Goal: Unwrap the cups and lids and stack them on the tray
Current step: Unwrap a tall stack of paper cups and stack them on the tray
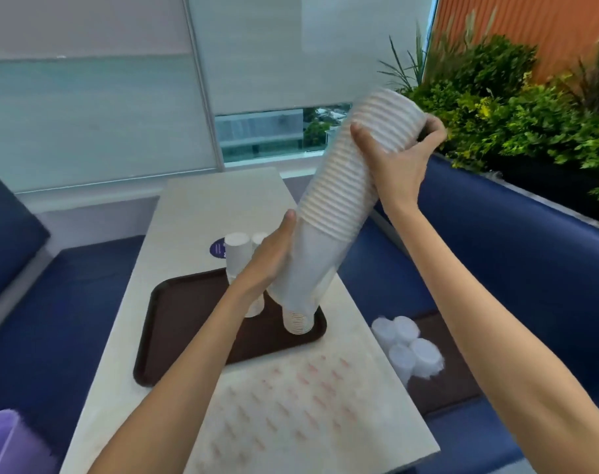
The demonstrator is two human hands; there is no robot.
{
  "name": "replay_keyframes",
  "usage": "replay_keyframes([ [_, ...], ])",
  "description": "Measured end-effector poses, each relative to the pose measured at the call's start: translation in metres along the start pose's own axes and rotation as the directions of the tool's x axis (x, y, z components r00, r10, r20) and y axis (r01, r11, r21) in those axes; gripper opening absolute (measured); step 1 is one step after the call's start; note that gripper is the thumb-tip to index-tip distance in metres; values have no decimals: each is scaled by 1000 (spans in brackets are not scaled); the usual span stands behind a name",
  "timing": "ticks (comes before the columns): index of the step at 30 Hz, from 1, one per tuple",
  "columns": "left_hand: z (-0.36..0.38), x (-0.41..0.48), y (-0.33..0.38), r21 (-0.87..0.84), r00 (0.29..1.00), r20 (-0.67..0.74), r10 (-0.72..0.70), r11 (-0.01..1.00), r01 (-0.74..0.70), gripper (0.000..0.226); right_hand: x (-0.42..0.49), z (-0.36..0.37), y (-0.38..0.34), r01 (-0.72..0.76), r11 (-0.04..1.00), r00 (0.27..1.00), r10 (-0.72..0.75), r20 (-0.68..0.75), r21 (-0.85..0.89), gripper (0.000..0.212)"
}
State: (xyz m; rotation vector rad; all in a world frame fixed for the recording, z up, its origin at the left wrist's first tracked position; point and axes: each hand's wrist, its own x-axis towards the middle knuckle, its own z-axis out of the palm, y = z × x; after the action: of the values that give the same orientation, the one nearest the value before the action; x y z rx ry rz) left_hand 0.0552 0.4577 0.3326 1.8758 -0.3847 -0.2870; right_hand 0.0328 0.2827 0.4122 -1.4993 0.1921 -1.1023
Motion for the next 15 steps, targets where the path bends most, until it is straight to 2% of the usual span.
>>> replay_keyframes([
  [2,-27,-11,-12,-62,998,-55,-9,998,5,68,-23,33,-12,72,997,996,-71,63,-12,83],
  [6,-72,-36,-44,-203,976,-160,-146,973,112,69,-77,96,-18,175,985,967,-169,192,-11,87],
  [11,-101,-72,-65,-379,958,-207,-197,919,107,51,-142,149,2,229,973,898,-213,384,6,88],
  [15,-114,-70,-101,-462,921,-292,-257,881,100,54,-173,171,30,255,967,851,-236,469,24,88],
])
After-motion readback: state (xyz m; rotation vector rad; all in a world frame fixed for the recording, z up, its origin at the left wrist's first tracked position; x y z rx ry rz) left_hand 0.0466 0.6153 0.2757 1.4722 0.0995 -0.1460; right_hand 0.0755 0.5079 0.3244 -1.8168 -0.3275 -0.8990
